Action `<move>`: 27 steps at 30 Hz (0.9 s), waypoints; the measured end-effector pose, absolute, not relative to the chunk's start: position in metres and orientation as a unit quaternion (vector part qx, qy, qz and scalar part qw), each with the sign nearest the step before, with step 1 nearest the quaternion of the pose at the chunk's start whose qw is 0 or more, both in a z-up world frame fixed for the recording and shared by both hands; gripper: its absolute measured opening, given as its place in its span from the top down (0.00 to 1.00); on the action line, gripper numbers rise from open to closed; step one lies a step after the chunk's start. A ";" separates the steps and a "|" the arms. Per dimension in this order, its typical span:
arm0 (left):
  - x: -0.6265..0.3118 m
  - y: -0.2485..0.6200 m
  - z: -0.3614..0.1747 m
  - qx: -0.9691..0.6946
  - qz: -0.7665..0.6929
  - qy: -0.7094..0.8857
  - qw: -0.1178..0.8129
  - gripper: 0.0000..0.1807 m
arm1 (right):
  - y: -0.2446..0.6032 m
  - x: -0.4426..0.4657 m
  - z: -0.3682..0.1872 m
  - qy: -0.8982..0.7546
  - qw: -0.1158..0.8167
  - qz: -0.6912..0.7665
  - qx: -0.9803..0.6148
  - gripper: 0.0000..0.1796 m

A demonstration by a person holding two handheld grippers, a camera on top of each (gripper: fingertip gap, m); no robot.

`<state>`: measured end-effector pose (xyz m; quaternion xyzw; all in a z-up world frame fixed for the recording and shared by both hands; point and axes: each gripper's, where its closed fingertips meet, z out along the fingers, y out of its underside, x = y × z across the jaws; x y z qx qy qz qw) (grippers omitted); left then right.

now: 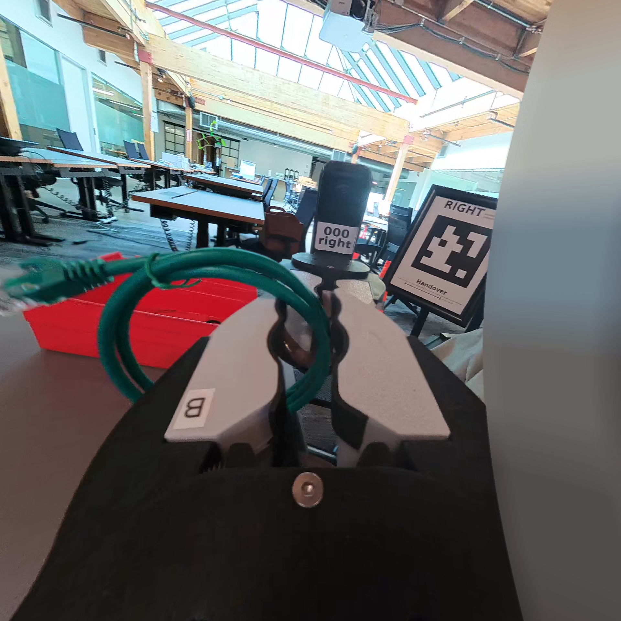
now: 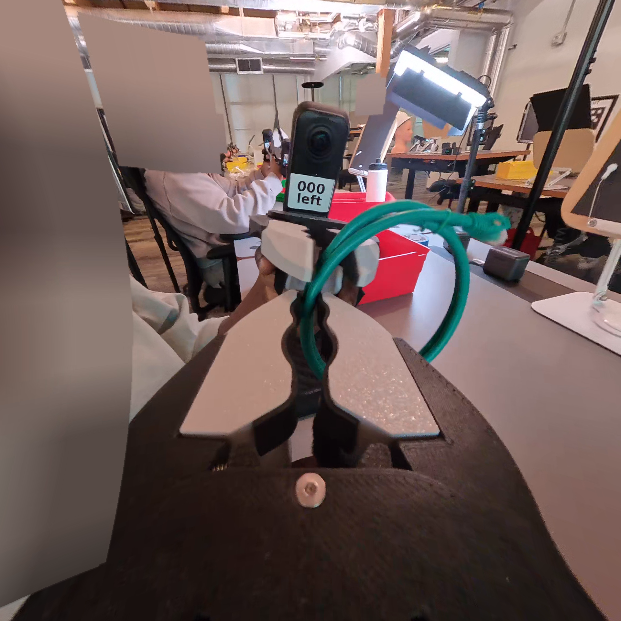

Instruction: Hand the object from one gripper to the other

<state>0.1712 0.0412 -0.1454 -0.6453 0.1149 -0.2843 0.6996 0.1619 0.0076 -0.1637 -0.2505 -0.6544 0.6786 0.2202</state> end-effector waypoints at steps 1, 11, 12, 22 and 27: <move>0.169 0.040 -0.145 -0.646 -0.280 0.113 0.701 0.82 | 0.010 0.162 -0.162 -0.649 0.214 0.684 -0.255 0.95; 0.090 -0.006 -0.120 -0.651 -0.048 0.053 0.756 0.66 | 0.087 0.174 -0.132 -0.582 0.240 0.713 -0.309 0.96; 0.076 -0.015 -0.115 -0.646 -0.008 0.035 0.763 0.64 | 0.102 0.176 -0.132 -0.581 0.260 0.701 -0.323 0.96; -0.011 -0.096 -0.082 -0.563 0.217 -0.121 0.788 0.36 | 0.239 0.178 -0.180 -0.585 0.426 0.480 -0.496 0.96; -0.012 -0.110 -0.074 -0.538 0.212 -0.123 0.806 0.37 | 0.290 0.170 -0.219 -0.585 0.455 0.364 -0.564 0.96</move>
